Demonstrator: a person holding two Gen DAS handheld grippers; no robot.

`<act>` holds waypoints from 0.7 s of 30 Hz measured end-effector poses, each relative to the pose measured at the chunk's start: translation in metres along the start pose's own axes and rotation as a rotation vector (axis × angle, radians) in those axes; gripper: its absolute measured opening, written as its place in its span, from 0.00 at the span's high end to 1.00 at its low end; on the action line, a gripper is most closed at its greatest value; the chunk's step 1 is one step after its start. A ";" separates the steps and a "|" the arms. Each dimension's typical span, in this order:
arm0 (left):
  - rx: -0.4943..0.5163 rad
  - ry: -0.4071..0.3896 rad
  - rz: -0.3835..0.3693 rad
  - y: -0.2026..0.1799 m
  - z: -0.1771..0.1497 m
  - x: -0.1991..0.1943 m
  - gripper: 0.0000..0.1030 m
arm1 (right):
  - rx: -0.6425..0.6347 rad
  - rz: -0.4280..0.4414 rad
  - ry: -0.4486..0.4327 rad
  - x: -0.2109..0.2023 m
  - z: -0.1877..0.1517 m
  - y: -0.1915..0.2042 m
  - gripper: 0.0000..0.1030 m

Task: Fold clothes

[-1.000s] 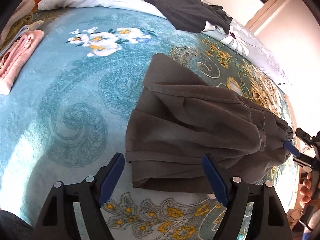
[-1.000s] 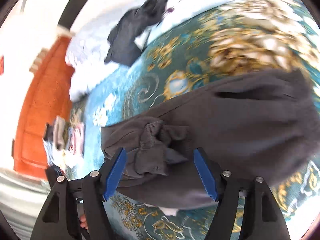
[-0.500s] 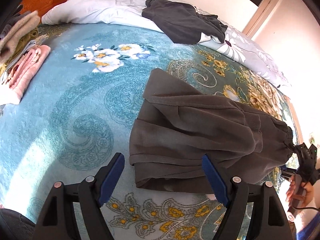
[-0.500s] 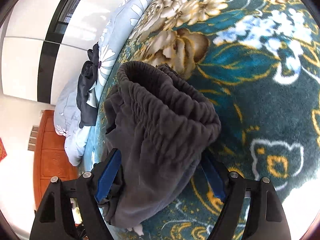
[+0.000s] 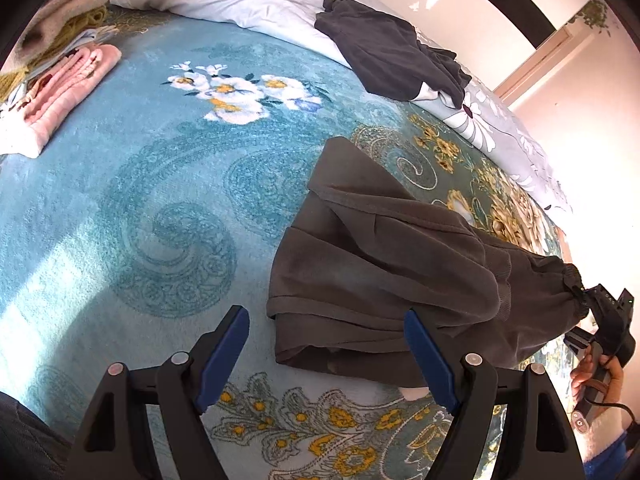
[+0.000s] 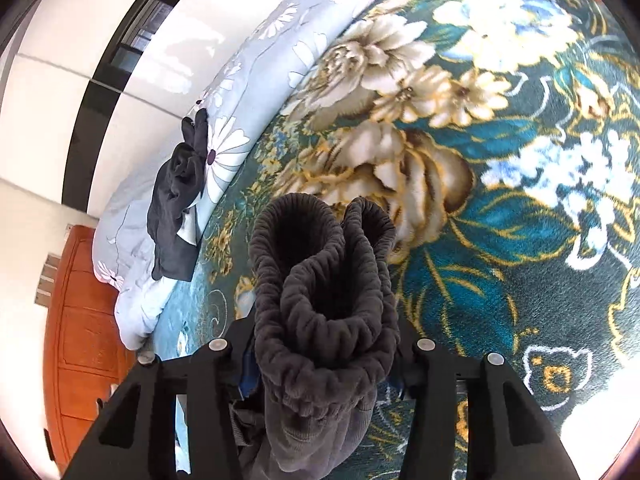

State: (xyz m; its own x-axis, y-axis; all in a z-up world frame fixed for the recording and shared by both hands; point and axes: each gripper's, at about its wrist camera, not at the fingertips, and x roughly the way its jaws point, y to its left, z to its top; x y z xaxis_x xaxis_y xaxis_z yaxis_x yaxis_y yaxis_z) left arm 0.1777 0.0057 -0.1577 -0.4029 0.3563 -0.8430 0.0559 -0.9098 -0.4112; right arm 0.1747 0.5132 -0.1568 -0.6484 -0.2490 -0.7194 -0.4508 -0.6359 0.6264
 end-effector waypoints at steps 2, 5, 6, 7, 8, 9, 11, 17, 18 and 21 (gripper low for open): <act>-0.023 -0.005 -0.018 0.005 0.000 -0.002 0.20 | -0.095 -0.043 -0.004 -0.008 -0.002 0.027 0.53; -0.061 -0.018 -0.043 0.014 0.001 -0.007 0.20 | -0.250 -0.044 -0.004 -0.022 -0.016 0.083 0.56; -0.076 -0.021 -0.050 0.017 0.001 -0.008 0.20 | -0.313 -0.041 -0.003 -0.026 -0.023 0.105 0.57; -0.092 -0.018 -0.046 0.020 0.001 -0.008 0.20 | -0.398 -0.043 -0.003 -0.027 -0.032 0.132 0.57; -0.108 -0.016 -0.040 0.023 0.001 -0.008 0.20 | -0.483 -0.045 -0.003 -0.027 -0.042 0.158 0.57; -0.122 -0.011 -0.032 0.026 0.002 -0.008 0.20 | -0.566 -0.048 -0.001 -0.027 -0.053 0.184 0.57; -0.149 -0.011 -0.027 0.033 0.002 -0.010 0.20 | -0.701 -0.060 0.004 -0.019 -0.080 0.230 0.57; -0.221 -0.031 -0.035 0.053 0.002 -0.017 0.20 | -1.065 -0.151 0.081 0.043 -0.190 0.302 0.57; -0.233 -0.032 -0.036 0.056 0.002 -0.018 0.20 | -1.114 -0.186 0.092 0.056 -0.207 0.305 0.57; -0.255 -0.038 -0.038 0.064 0.002 -0.021 0.20 | -1.197 -0.317 0.108 0.087 -0.241 0.297 0.56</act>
State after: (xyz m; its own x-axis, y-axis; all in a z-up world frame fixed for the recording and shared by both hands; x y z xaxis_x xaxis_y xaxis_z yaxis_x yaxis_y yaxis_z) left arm 0.1882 -0.0606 -0.1660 -0.4429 0.3767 -0.8136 0.2666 -0.8111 -0.5207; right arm 0.1323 0.1273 -0.1056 -0.5341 0.0141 -0.8453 0.3012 -0.9311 -0.2059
